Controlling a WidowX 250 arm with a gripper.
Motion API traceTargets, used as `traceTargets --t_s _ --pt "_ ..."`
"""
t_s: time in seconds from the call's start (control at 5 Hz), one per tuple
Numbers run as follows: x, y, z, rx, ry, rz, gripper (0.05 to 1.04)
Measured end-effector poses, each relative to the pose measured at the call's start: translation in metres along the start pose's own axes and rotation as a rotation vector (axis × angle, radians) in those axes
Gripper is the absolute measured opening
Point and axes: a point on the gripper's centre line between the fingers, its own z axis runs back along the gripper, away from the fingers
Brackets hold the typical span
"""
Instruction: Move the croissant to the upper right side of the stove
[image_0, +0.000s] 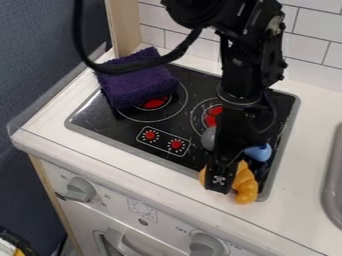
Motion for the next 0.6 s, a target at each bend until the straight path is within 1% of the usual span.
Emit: traceTargets --t_s 0.2,0.4,0.6 --pt "0.0044 0.0018 -0.0058 -0.008 -0.021 -0.01 0.946" --pt "0.0134 0.0042 -0.0061 0.019 -0.056 -0.023 0.674" --pt "0.0136 0.0029 -0.0078 0.027 -0.064 -0.012 0.641"
